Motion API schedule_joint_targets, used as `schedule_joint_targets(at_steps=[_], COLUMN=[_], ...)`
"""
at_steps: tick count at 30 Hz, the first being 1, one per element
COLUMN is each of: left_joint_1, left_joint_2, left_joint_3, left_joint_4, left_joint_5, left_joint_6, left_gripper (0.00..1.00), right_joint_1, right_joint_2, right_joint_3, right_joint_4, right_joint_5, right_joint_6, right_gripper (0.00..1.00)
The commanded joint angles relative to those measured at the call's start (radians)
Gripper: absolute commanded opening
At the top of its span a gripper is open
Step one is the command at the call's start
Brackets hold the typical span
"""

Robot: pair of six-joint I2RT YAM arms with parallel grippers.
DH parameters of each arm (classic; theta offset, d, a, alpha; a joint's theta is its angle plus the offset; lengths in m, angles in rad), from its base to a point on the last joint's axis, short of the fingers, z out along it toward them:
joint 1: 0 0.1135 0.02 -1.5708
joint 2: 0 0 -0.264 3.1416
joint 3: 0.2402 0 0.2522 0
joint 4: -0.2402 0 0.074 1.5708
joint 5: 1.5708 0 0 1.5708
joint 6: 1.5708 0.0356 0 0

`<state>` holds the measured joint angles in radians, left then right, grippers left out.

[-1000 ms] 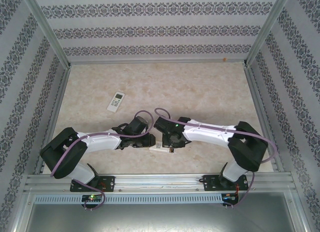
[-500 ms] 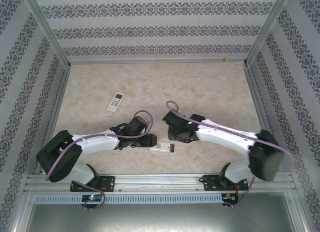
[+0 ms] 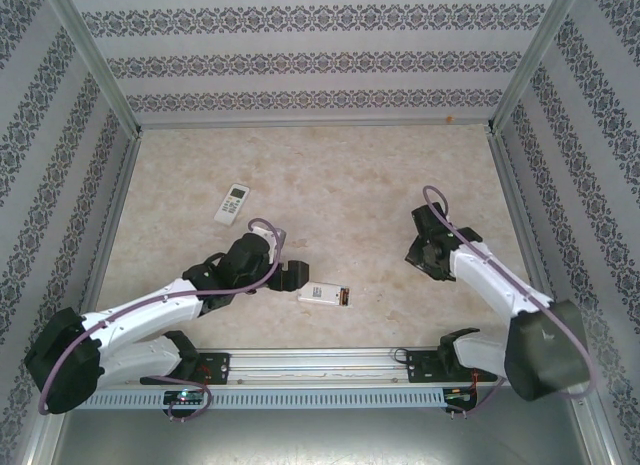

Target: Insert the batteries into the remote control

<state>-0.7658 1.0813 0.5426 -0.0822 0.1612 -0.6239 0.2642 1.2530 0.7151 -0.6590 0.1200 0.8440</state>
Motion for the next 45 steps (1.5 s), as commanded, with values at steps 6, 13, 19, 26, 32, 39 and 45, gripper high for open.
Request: schedule_joint_targets(at_steps=[6, 13, 19, 26, 32, 39, 45], left_joint_1=[-0.009, -0.009, -0.009, -0.010, -0.010, -0.009, -0.009], left_joint_2=[-0.018, -0.045, -0.089, -0.048, 0.024, 0.096, 0.107], left_joint_3=[-0.024, -0.039, -0.121, -0.005, 0.099, 0.116, 0.112], left_joint_4=[0.087, 0.113, 0.445, 0.576, 0.578, 0.636, 0.653], left_joint_5=[0.065, 0.066, 0.150, 0.303, 0.342, 0.376, 0.387], left_joint_6=[0.042, 0.075, 0.277, 0.800, 0.996, 1.022, 1.037], left_gripper=[0.95, 0.97, 0.98, 0.99, 0.99, 0.95, 0.79], right_joint_1=[-0.009, -0.010, 0.100, 0.267, 0.347, 0.403, 0.405], right_joint_2=[0.216, 0.282, 0.004, -0.179, -0.206, -0.185, -0.182], right_joint_3=[0.071, 0.095, 0.145, 0.230, 0.250, 0.294, 0.305], right_joint_4=[0.075, 0.060, 0.113, 0.216, 0.227, 0.232, 0.254], right_joint_5=[-0.010, 0.008, -0.251, -0.670, -0.761, -0.754, -0.763], right_joint_6=[-0.088, -0.108, -0.191, -0.224, -0.211, -0.214, -0.192], right_gripper=[0.39, 0.04, 0.00, 0.00, 0.00, 0.00, 0.00])
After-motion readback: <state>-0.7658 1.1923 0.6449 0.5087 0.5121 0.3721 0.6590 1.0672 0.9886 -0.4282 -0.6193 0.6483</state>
